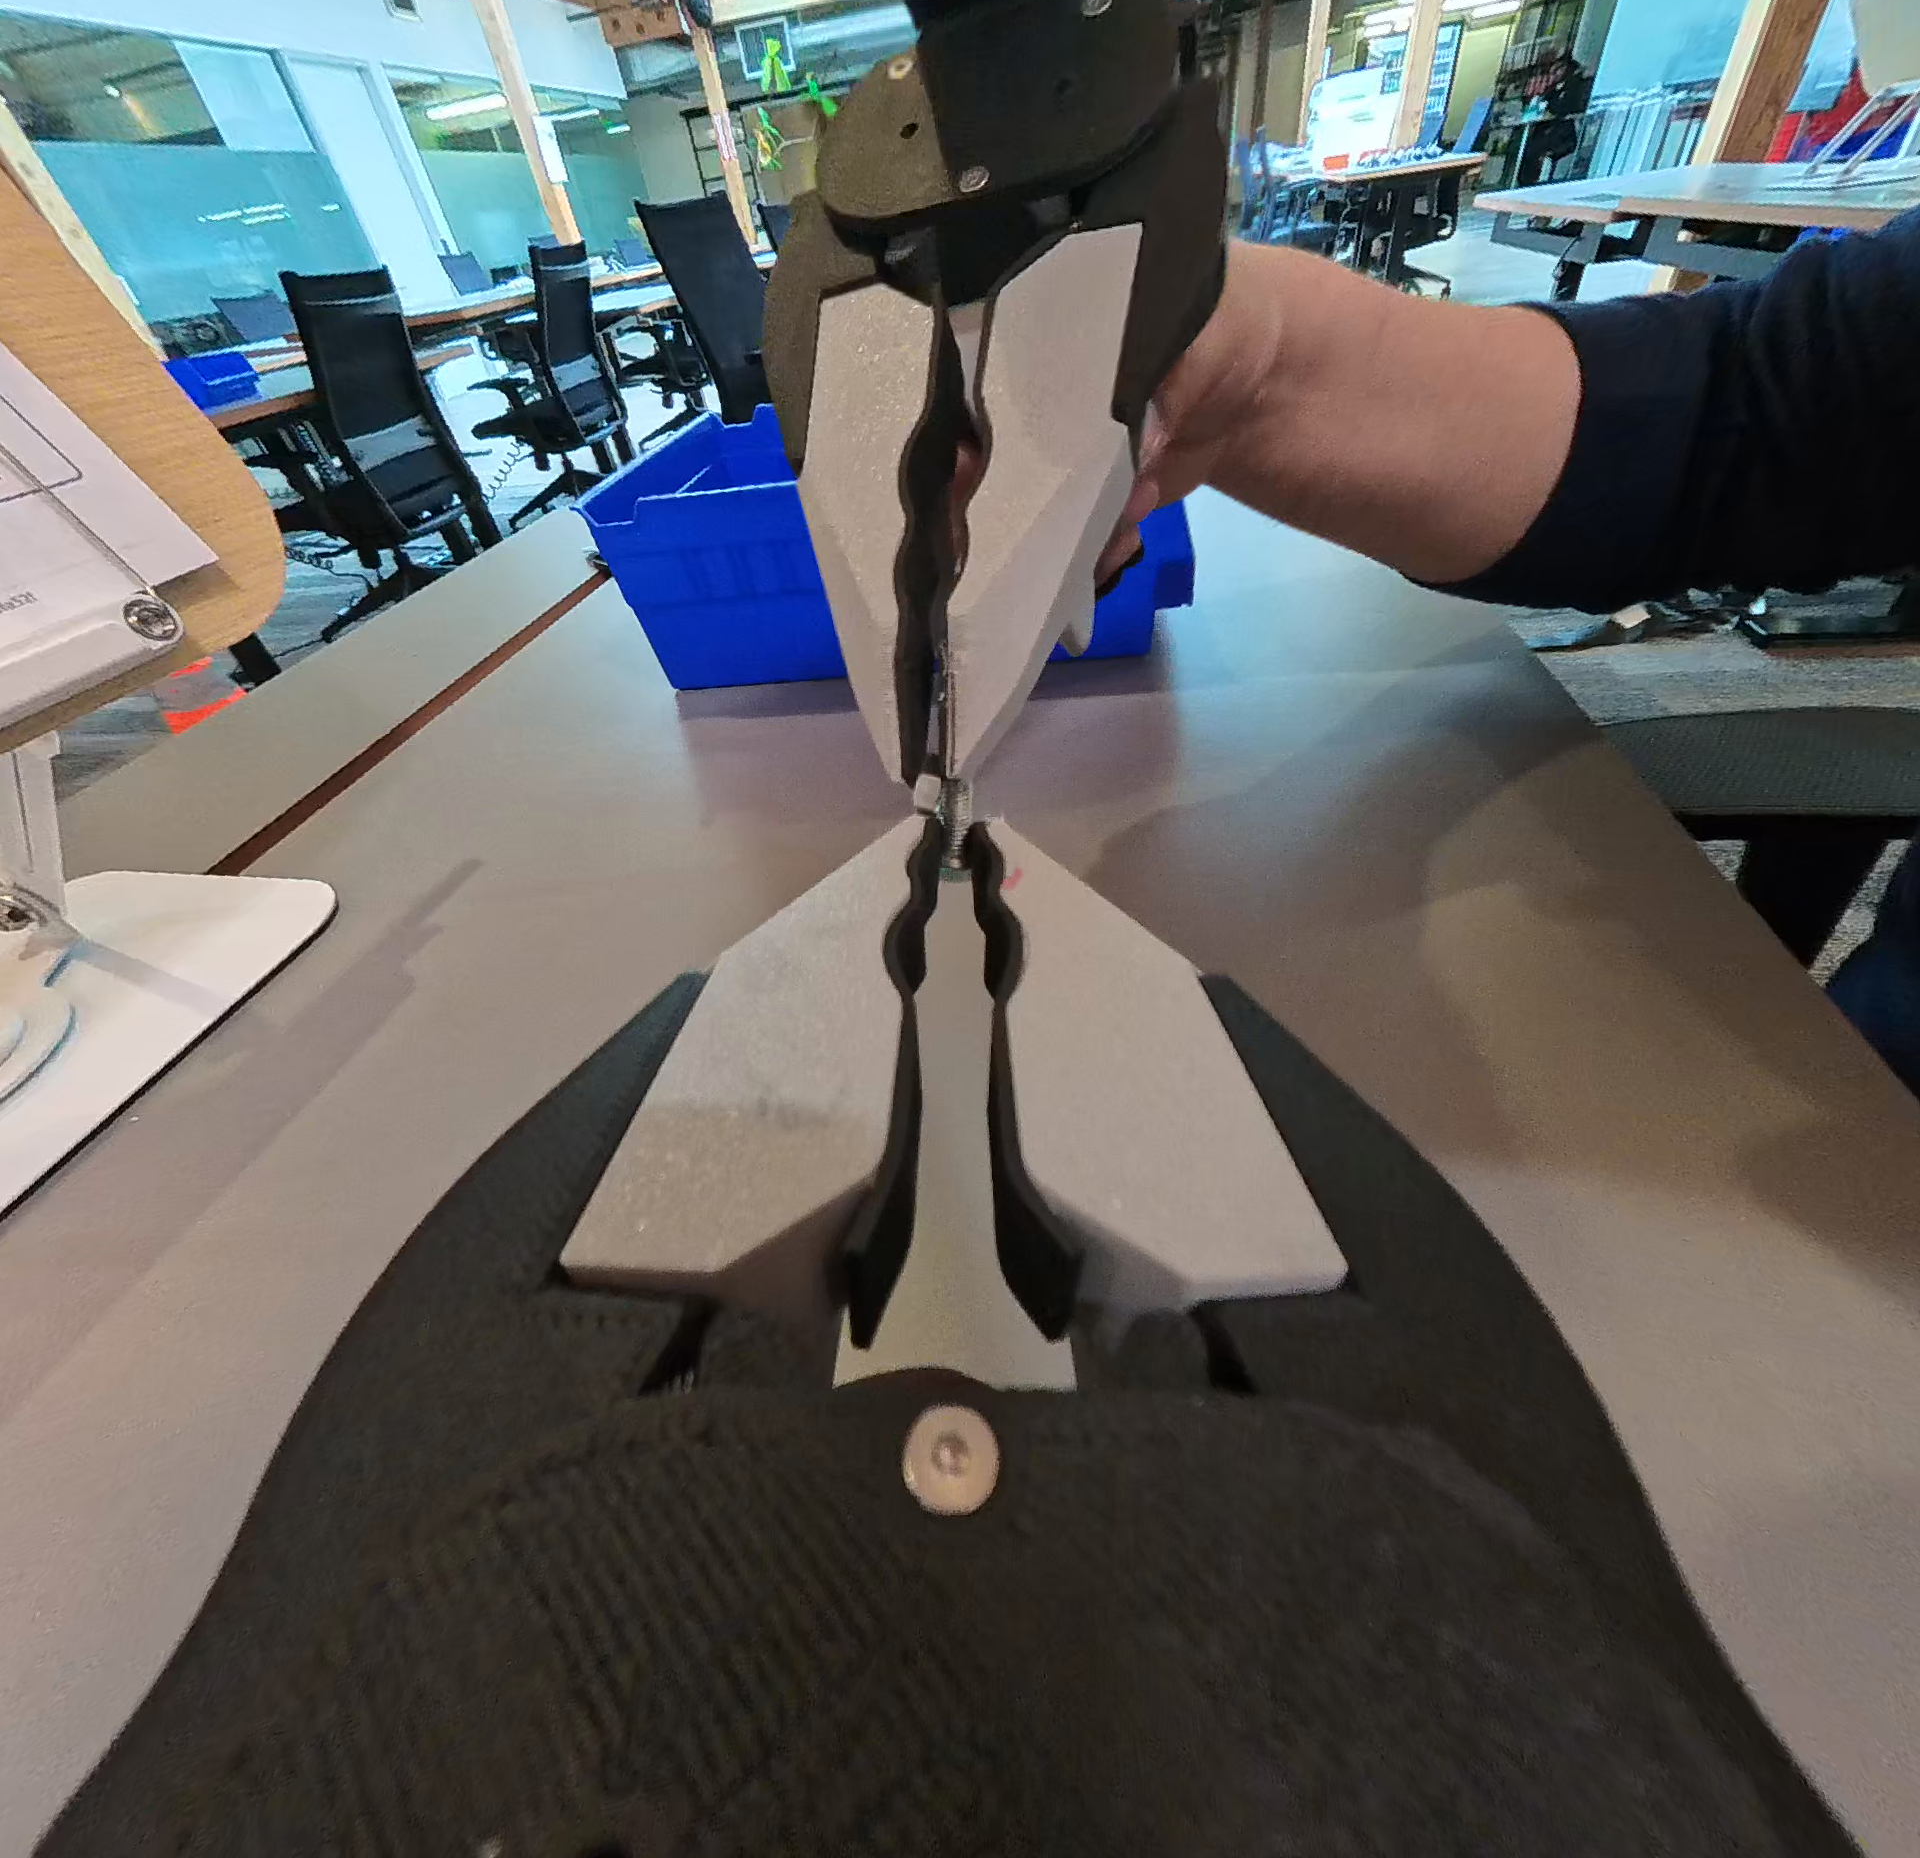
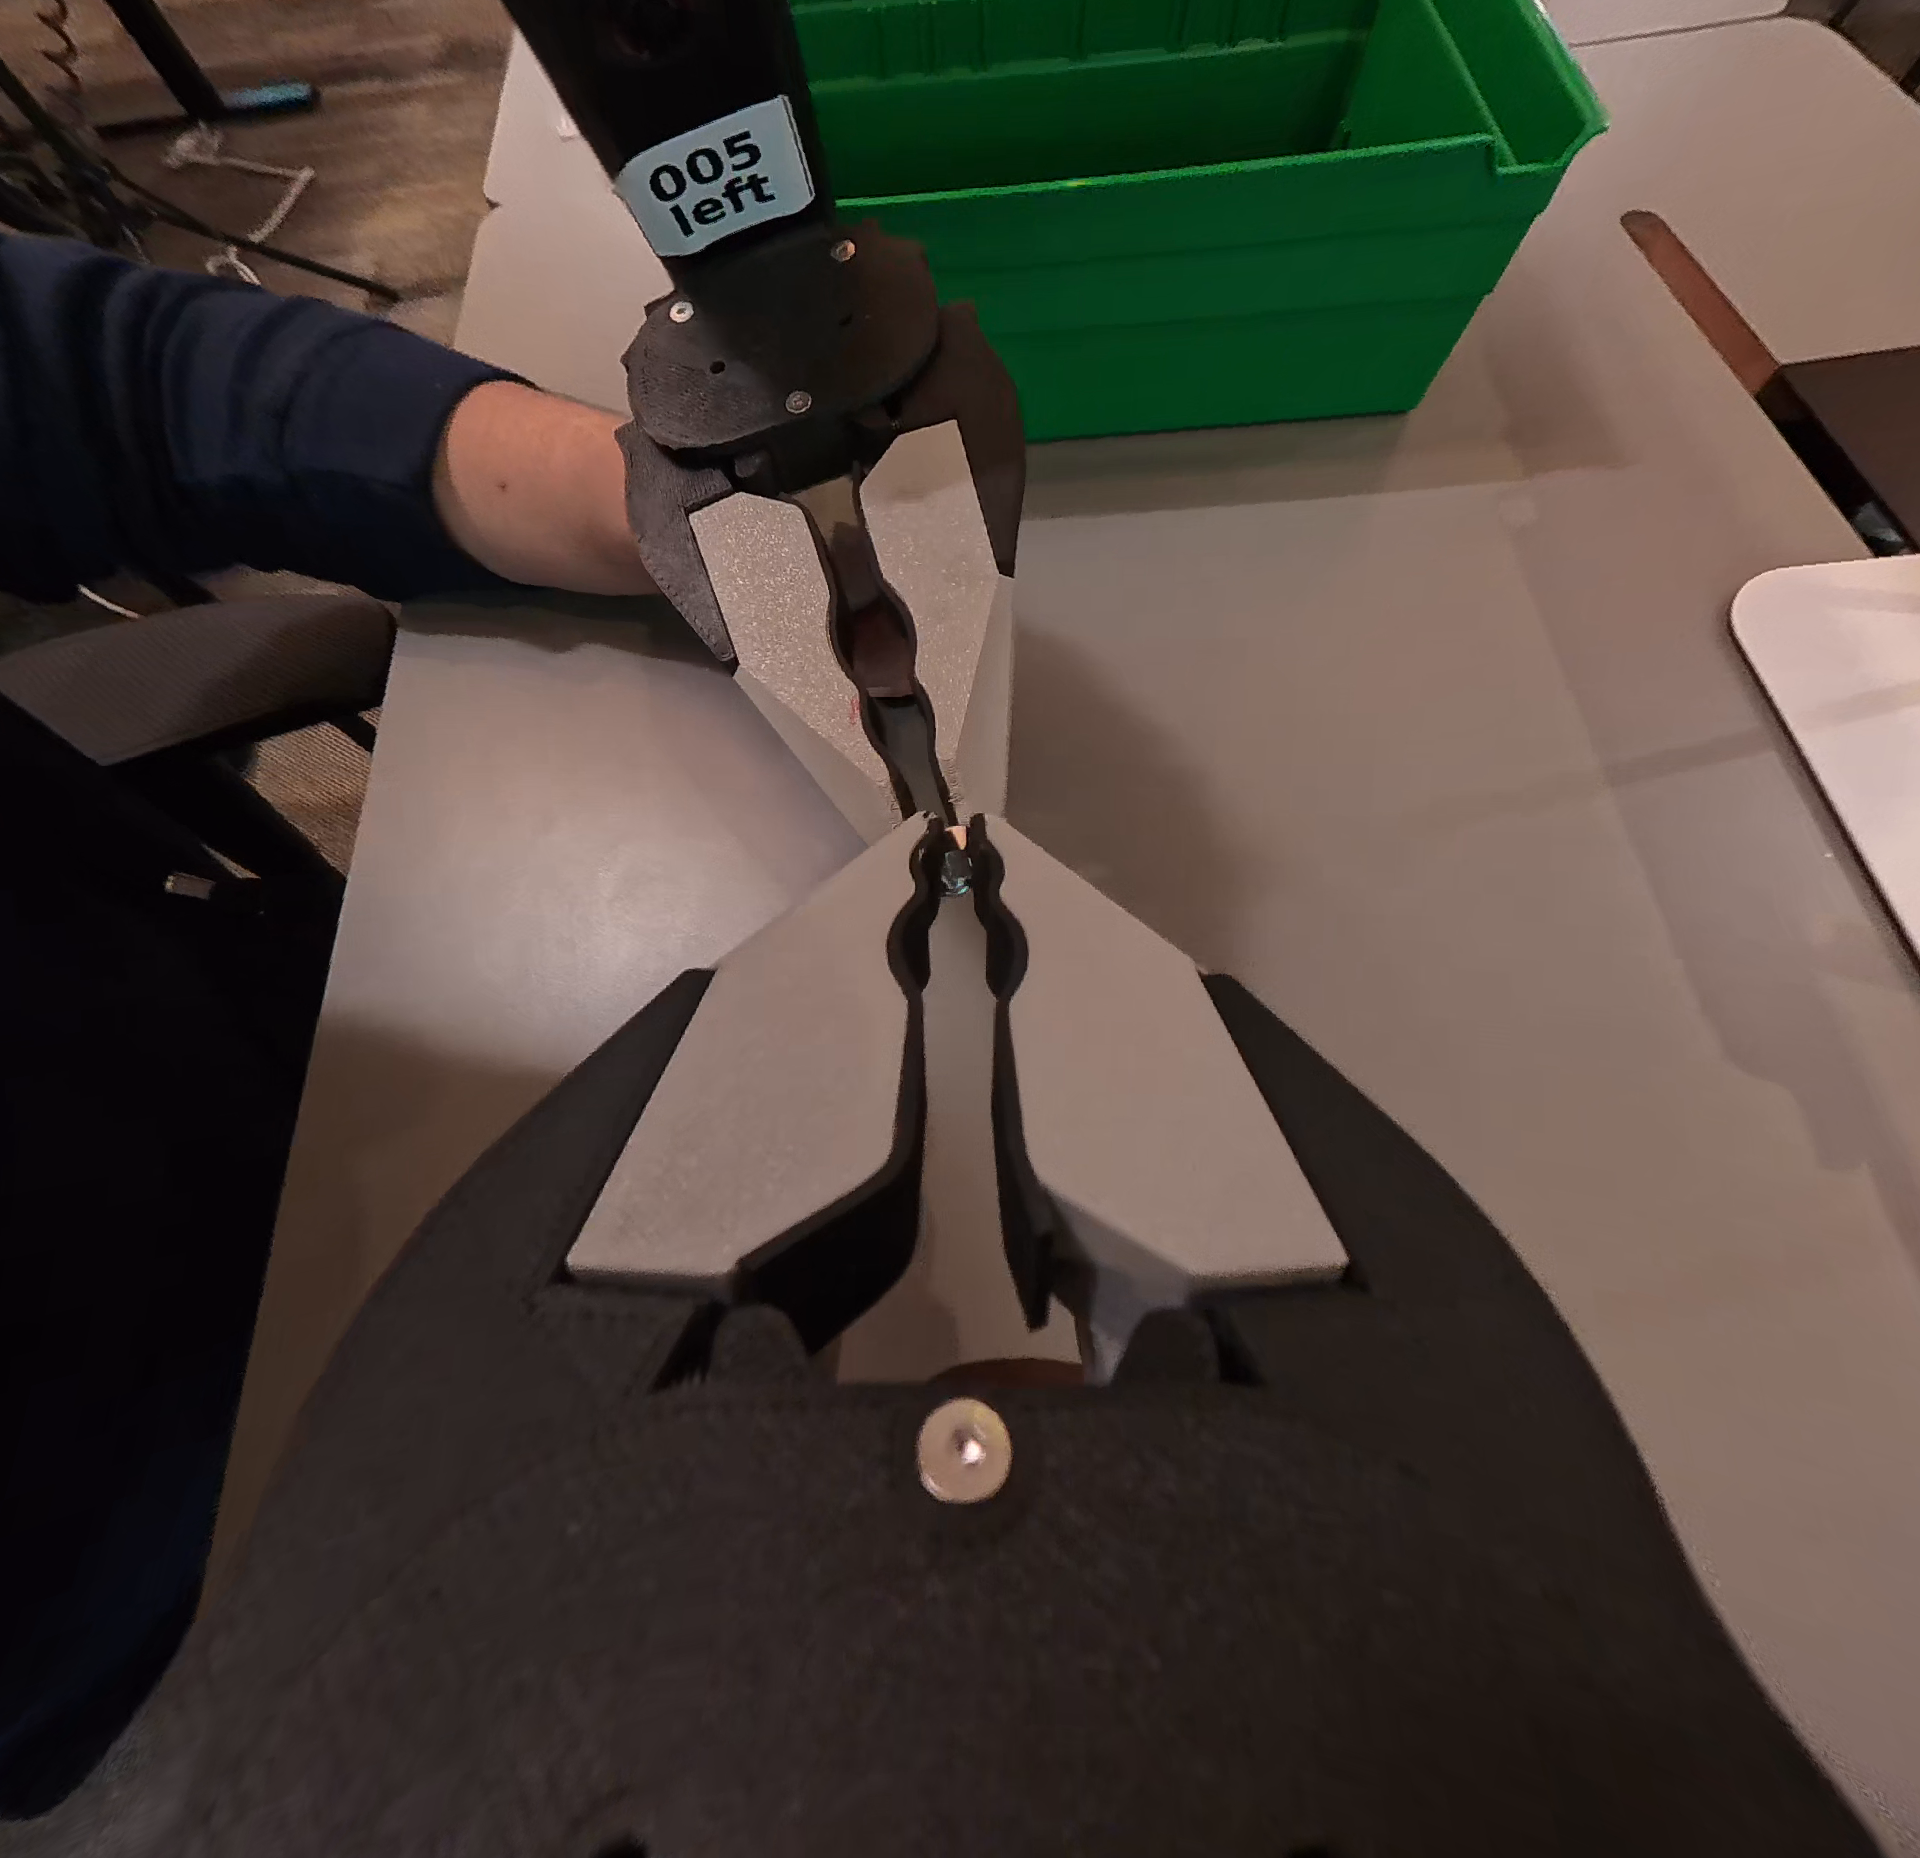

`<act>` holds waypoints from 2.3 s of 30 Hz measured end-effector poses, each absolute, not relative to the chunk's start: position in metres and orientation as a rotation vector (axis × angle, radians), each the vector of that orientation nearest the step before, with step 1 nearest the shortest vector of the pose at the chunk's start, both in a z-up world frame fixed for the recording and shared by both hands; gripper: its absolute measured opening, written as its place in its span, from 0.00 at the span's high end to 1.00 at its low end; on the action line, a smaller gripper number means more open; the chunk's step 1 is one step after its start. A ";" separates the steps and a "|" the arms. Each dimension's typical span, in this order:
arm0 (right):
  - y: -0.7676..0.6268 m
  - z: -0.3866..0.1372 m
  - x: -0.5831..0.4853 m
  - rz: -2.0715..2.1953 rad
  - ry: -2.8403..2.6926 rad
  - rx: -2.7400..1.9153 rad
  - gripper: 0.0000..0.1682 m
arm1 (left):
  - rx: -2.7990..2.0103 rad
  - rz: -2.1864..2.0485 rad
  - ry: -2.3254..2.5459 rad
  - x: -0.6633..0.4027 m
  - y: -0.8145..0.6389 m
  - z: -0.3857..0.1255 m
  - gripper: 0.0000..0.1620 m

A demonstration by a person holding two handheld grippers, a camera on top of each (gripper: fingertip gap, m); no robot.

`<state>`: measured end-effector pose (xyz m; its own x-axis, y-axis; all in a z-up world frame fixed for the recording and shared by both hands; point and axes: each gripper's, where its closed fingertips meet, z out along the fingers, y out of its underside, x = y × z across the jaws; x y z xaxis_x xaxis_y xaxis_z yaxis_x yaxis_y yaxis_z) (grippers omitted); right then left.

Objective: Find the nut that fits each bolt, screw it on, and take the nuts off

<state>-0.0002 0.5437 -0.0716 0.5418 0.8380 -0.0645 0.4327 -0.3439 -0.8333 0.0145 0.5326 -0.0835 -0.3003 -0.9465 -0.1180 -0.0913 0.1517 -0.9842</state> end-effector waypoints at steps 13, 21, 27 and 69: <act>0.546 -0.123 0.022 0.828 -0.790 -2.044 0.99 | -1.242 -1.059 1.766 0.028 0.539 -0.136 0.98; 0.548 -0.174 0.036 0.716 -0.781 -2.216 1.00 | -1.453 -0.737 1.927 0.027 0.552 -0.184 0.98; 0.548 -0.185 0.041 0.590 -0.790 -2.250 1.00 | -1.533 -0.751 1.873 0.024 0.562 -0.183 0.98; 0.444 -0.185 0.050 0.215 -0.881 -2.333 0.91 | -1.064 -1.382 1.634 0.015 0.524 -0.098 0.98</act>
